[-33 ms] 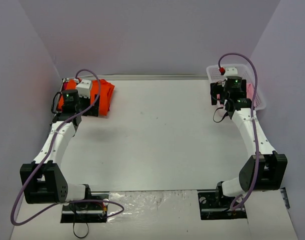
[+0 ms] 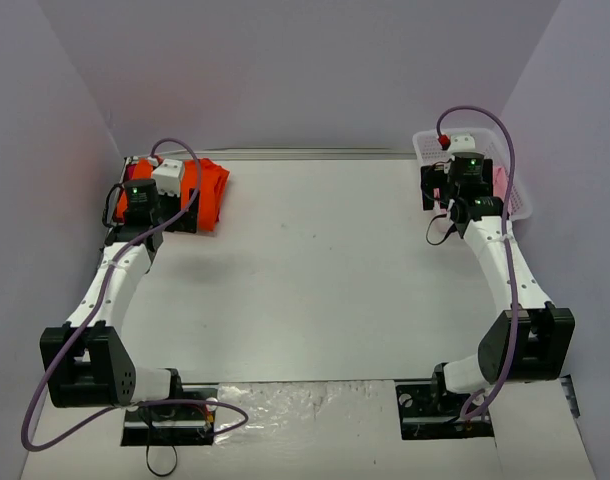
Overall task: Fold and stack the t-shirts
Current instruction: Grab crumpled tshirt from bin with the right arm
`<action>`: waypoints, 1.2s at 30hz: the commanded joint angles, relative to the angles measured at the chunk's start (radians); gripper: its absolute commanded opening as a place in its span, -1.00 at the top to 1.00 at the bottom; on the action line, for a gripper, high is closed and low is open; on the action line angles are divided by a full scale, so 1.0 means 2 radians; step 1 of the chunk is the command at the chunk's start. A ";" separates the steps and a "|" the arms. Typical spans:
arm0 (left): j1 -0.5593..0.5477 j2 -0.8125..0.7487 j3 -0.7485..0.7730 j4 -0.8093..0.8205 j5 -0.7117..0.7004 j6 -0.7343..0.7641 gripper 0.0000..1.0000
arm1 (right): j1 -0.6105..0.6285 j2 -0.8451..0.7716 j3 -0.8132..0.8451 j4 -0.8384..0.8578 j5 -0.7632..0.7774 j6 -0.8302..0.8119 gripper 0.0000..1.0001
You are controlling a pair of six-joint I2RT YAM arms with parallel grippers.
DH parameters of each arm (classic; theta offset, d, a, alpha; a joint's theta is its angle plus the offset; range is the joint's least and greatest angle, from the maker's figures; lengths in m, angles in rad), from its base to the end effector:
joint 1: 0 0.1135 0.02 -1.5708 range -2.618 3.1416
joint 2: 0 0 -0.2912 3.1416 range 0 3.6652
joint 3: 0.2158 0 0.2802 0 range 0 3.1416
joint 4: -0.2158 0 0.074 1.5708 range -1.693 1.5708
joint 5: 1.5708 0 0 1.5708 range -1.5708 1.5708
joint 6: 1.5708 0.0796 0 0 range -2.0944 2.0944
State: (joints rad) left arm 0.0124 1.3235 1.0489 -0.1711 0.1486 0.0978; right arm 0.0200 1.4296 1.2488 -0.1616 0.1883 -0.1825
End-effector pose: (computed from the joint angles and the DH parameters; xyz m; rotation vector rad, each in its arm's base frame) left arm 0.3664 -0.0072 0.3135 0.1801 2.0041 -0.0796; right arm 0.4026 -0.0069 0.3605 -0.0666 1.9163 -0.2896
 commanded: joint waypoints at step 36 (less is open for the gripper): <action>-0.001 -0.015 -0.040 0.029 0.058 0.005 -0.89 | -0.061 0.373 0.234 0.128 0.048 -0.033 -1.00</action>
State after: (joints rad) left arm 0.0124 1.3075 0.9672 -0.1539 0.2584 0.0978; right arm -0.0830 2.1273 1.6333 0.1532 0.3645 -0.2726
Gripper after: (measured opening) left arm 0.945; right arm 0.999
